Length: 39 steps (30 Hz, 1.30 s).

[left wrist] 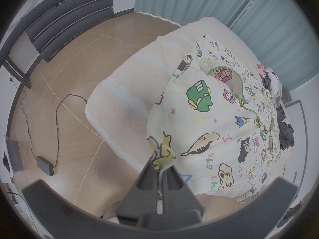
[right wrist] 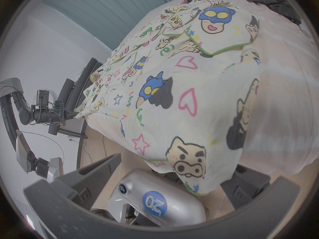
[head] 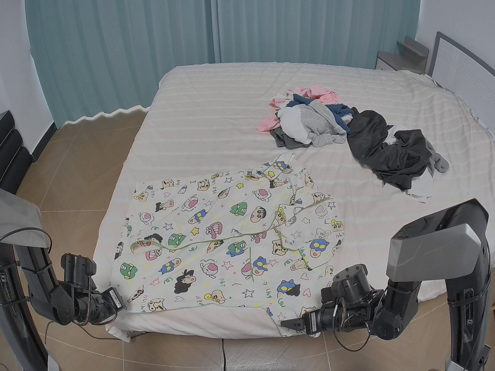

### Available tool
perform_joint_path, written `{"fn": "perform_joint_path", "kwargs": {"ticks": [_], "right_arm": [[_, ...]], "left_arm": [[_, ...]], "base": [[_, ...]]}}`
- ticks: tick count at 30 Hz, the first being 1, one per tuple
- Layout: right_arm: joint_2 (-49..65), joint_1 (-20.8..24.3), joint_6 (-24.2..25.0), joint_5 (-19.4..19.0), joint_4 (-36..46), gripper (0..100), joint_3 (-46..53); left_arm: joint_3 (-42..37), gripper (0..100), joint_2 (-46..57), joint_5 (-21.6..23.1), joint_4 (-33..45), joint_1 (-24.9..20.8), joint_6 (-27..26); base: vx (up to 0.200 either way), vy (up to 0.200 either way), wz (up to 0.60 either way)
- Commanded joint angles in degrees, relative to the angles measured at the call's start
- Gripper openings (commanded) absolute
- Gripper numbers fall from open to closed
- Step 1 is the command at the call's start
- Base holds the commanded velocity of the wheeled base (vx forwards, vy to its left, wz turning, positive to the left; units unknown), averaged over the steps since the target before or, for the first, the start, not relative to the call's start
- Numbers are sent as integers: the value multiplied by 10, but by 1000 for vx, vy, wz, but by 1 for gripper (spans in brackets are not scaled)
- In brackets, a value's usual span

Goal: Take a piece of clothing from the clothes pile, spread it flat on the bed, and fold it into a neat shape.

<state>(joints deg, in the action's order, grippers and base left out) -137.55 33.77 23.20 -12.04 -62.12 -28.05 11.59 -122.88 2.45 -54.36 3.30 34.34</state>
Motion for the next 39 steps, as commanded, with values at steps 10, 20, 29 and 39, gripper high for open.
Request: {"fn": "perform_joint_path", "kwargs": {"ticks": [10, 20, 29, 39], "right_arm": [[-18, 3, 26, 33, -5, 0, -21], [12, 1, 27, 44, -5, 0, 25], [46, -4, 29, 33, -4, 0, 72], [82, 8, 46, 4, -2, 0, 125]], "left_arm": [[-1, 0, -9, -1, 0, 0, -1], [-21, 0, -5, -3, 0, 0, -5], [-36, 0, -6, -2, 0, 2, -32], [-80, 0, -3, -1, 0, 4, -103]], "base": [[0, 0, 0], [0, 0, 0], [0, 0, 0], [0, 0, 0]]}}
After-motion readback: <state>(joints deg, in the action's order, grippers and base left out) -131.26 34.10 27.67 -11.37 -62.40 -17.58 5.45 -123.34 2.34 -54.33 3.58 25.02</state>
